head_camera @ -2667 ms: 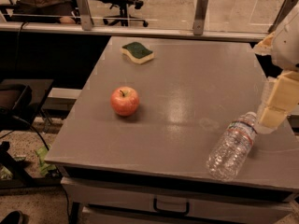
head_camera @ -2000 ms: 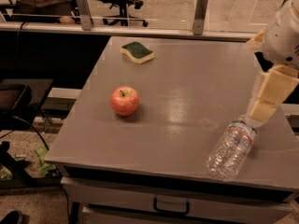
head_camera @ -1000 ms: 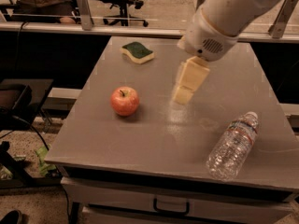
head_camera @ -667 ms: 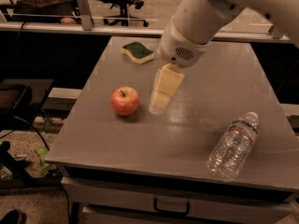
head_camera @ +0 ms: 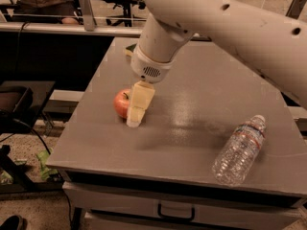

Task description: Move apple near sponge

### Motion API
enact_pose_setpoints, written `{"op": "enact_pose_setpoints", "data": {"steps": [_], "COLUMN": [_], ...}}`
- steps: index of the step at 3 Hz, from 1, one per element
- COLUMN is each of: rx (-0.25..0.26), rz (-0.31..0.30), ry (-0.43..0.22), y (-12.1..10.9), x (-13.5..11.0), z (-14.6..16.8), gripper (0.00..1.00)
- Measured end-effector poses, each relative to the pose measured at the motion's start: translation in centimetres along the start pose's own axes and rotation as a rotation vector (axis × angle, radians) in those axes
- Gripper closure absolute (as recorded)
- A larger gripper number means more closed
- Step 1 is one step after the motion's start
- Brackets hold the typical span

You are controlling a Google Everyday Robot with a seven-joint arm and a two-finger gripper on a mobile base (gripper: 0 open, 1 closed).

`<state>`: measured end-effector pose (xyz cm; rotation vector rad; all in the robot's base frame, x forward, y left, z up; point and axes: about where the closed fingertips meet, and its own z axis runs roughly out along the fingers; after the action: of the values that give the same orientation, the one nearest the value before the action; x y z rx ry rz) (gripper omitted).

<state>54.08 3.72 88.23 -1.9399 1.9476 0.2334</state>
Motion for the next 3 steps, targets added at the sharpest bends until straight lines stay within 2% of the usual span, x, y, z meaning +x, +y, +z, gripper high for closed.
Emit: {"op": "enact_pose_setpoints", "data": {"steps": [1, 3], "rx": [-0.029, -0.049], "rz": [-0.014, -0.023], "ry": [0.007, 0.014], "y": [-0.55, -0.76], "x": [-0.46, -0.54], "z": [2.52, 3.23], "gripper": [0.03, 0.49]}}
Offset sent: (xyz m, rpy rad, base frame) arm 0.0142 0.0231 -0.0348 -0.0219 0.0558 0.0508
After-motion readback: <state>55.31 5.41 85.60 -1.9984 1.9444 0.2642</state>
